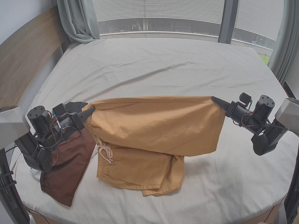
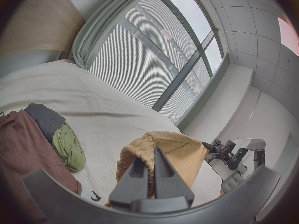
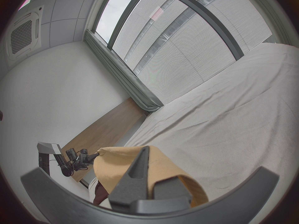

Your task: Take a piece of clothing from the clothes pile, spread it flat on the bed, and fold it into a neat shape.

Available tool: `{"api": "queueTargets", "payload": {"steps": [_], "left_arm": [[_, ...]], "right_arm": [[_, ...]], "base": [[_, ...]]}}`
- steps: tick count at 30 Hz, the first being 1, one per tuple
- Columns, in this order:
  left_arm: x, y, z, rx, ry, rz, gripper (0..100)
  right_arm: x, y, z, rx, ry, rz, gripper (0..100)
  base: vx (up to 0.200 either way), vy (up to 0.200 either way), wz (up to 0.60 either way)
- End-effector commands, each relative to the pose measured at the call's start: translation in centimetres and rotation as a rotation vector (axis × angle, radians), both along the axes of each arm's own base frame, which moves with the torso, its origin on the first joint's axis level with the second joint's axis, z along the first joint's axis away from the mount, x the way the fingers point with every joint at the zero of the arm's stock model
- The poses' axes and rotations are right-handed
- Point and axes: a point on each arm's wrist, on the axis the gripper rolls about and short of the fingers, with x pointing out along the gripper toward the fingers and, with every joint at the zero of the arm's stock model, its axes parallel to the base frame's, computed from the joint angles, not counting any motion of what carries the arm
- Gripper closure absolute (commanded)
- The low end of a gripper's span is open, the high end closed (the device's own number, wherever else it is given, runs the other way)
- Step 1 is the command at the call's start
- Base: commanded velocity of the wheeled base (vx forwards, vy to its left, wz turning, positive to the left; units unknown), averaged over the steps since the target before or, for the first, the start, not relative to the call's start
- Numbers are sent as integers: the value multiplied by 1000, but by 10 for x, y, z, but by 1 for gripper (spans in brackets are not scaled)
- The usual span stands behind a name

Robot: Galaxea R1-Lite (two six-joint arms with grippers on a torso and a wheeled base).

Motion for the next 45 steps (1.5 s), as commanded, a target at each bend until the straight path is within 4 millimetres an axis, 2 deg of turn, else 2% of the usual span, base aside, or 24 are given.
{"api": "queueTargets", "payload": {"steps": [1, 7, 16, 38, 45], "left_arm": [[13, -7, -14, -11, 24, 4, 100], [40, -9, -17, -41, -16, 44, 100], [66, -18, -26, -99, -29, 72, 100], [97, -18, -44, -163, -40, 116, 100], [100, -20, -42, -168, -52, 113, 100]], "right_arm": [[14, 1, -10, 15, 27, 2, 100], [33, 2, -19, 21, 32, 2, 100], [55, 4, -31, 61, 40, 9, 100], [90, 6, -66, 61, 48, 6, 100], [95, 7, -64, 62, 42, 6, 100]], "base": [[0, 0, 0], [0, 0, 0], [0, 0, 0], [0, 0, 0], [0, 0, 0]]}}
